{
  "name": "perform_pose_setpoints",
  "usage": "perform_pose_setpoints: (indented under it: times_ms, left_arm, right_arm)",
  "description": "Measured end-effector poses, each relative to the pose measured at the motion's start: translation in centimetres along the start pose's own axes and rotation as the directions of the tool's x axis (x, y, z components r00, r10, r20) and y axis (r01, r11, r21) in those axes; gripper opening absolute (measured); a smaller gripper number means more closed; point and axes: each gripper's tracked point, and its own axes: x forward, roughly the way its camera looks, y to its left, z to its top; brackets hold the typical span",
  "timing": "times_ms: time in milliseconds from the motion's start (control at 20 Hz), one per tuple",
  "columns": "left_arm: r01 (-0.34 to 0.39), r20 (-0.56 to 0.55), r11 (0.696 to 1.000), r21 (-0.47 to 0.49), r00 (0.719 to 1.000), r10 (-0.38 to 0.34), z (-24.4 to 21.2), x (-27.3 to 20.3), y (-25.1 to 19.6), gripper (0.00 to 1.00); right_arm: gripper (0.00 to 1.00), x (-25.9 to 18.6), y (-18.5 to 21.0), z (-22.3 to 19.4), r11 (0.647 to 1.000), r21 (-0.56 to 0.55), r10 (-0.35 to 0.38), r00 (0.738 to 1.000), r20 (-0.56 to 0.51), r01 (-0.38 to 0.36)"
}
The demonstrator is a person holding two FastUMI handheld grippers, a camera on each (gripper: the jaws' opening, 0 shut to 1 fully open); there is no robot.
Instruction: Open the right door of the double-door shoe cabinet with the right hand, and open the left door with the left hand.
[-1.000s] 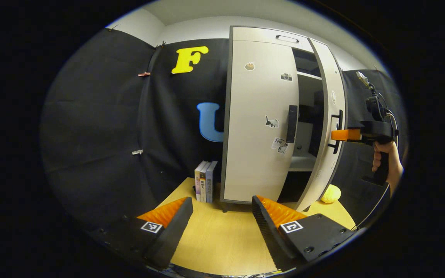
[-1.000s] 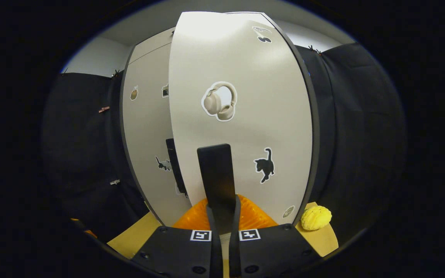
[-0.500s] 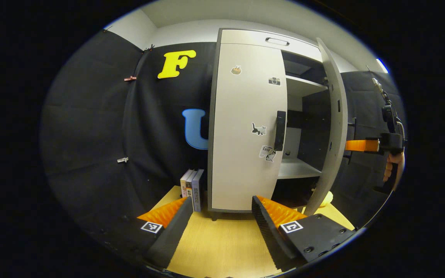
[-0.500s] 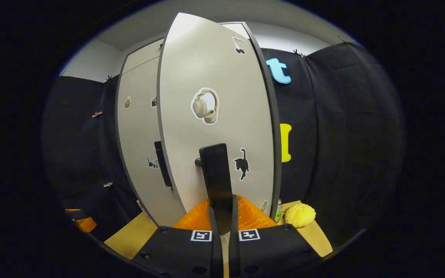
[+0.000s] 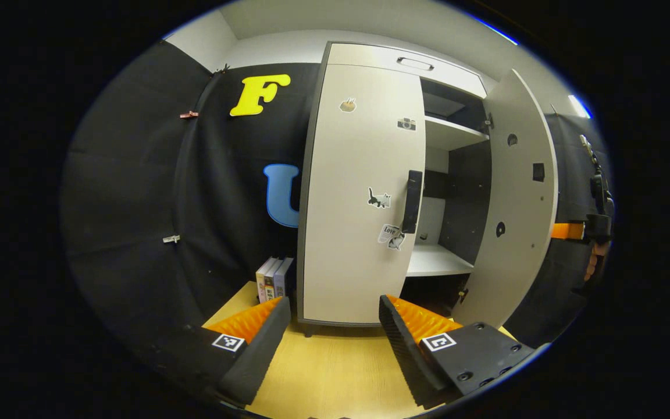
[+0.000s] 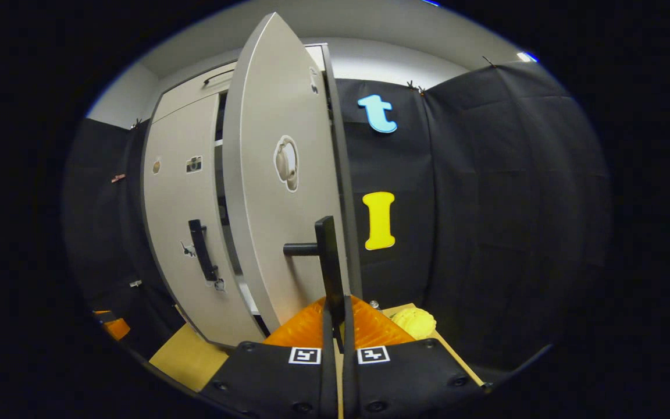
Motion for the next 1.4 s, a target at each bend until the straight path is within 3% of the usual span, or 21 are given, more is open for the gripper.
perform_pose_setpoints:
  times_ms: [50, 100, 150, 500, 600, 650, 750, 800, 850, 900, 950, 1000, 1050, 1400]
  left_arm:
    - [-0.008, 0.007, 1.0, 0.0, 1.0, 0.008, 0.0, 0.2, -0.1, 0.95]
    - [-0.01, 0.012, 1.0, -0.001, 1.0, 0.01, 0.2, 0.5, -0.3, 0.95]
    - [0.003, 0.01, 1.0, -0.005, 1.0, -0.003, 0.0, 0.8, -1.1, 0.95]
    - [0.086, -0.008, 0.996, -0.002, 0.996, -0.086, 0.4, 2.0, -5.4, 0.95]
    - [0.099, -0.012, 0.995, 0.008, 0.995, -0.099, 0.7, 2.6, -5.8, 0.95]
    - [0.096, -0.009, 0.995, 0.014, 0.995, -0.095, 0.9, 3.0, -6.0, 0.95]
    - [0.093, 0.001, 0.996, 0.02, 0.996, -0.093, 1.5, 4.0, -6.4, 0.95]
    - [0.099, 0.007, 0.995, 0.016, 0.995, -0.099, 1.9, 4.5, -6.7, 0.95]
    - [0.106, 0.013, 0.994, 0.011, 0.994, -0.106, 2.4, 4.9, -7.1, 0.95]
    - [0.112, 0.019, 0.994, 0.012, 0.993, -0.113, 2.7, 5.4, -7.4, 0.95]
    - [0.115, 0.027, 0.993, 0.017, 0.993, -0.115, 3.2, 6.0, -7.6, 0.95]
    - [0.117, 0.037, 0.993, 0.027, 0.992, -0.118, 3.6, 6.5, -7.8, 0.95]
    - [0.12, 0.049, 0.992, 0.04, 0.991, -0.121, 4.3, 7.2, -8.1, 0.95]
    - [0.152, 0.118, 0.988, 0.041, 0.981, -0.155, 9.3, 12.0, -10.4, 0.95]
  right_arm:
    - [0.08, -0.1, -0.9, -0.1, 0.997, -0.066, -0.042, 0.999, -0.005, 0.041]
    - [0.06, 0.4, -1.8, 0.5, 0.997, -0.076, -0.027, 0.999, 0.016, 0.029]
    - [0.05, 0.2, -1.5, -0.3, 0.999, -0.05, -0.011, 1.0, -0.029, 0.01]
    - [0.06, -1.3, -3.1, -0.4, 0.997, -0.057, -0.057, 0.998, 0.007, 0.058]
    - [0.06, -3.5, -3.1, -2.3, 0.999, -0.037, -0.032, 0.999, -0.038, 0.03]
    - [0.18, -3.9, -3.1, -3.5, 0.999, -0.034, -0.025, 0.998, -0.056, 0.023]
    - [0.2, -5.5, -3.0, -5.1, 0.997, -0.064, -0.044, 0.997, -0.07, 0.039]
    - [0.3, -5.8, -2.5, -6.1, 0.997, -0.07, -0.048, 0.996, -0.08, 0.042]
    - [0.48, -6.5, -2.1, -6.8, 0.997, -0.068, -0.043, 0.995, -0.09, 0.037]
    - [0.52, -6.9, -1.4, -7.5, 0.999, -0.049, -0.026, 0.995, -0.097, 0.021]
    - [0.69, -7.3, -0.4, -8.3, 1.0, -0.023, -0.003, 0.995, -0.104, 0.001]
    - [0.77, -7.9, 0.5, -9.0, 1.0, -0.01, 0.008, 0.994, -0.108, -0.009]
    - [0.98, -8.2, 1.4, -9.8, 1.0, -0.007, 0.025, 0.994, -0.109, -0.026]
    - [0.99, -9.8, 4.5, -11.1, 0.995, -0.057, 0.073, 0.994, -0.078, -0.078]
